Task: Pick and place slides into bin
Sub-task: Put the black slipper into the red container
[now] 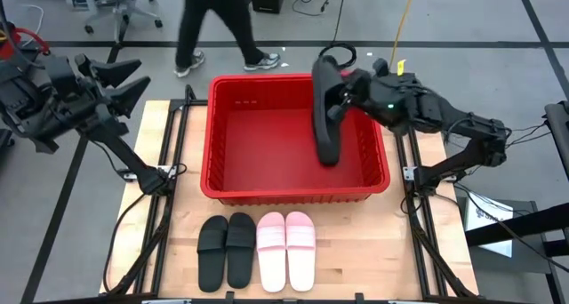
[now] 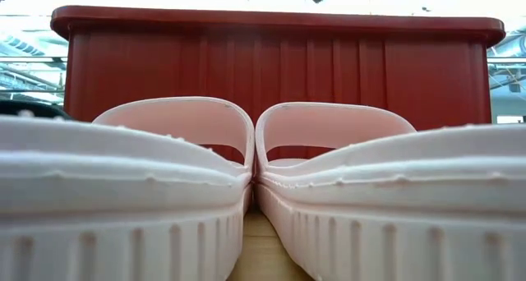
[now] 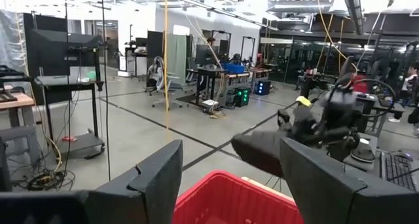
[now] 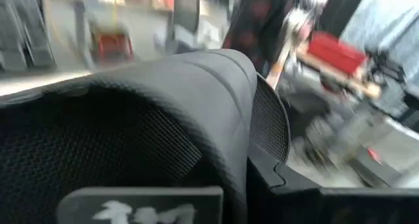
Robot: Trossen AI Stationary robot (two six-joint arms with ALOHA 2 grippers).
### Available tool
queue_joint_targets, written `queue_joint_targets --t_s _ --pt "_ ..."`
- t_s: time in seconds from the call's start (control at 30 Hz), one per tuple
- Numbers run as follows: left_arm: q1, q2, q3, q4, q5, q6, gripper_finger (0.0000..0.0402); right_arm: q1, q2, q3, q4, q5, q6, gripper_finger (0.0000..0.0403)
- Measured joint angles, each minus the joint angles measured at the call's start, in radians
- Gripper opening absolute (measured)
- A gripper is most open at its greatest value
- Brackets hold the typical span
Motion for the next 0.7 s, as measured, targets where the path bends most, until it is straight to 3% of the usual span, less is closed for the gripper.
queue_joint_targets --t_s 0.37,0.5,0.7 --pt "0.019 0.003 0.000 0.003 0.000 -0.020 0.0255 -0.072 0.143 -0.006 -0.509 -0.004 -0.045 0.0006" --pt "0.036 0.003 0.000 0.003 0.001 -0.032 0.0255 -0.081 0.191 -0.066 -0.538 -0.005 -0.072 0.0006" --pt "0.052 0.007 0.000 -0.009 0.001 -0.041 0.0255 -0.067 0.175 -0.228 -0.387 -0.036 -0.100 0.0006"
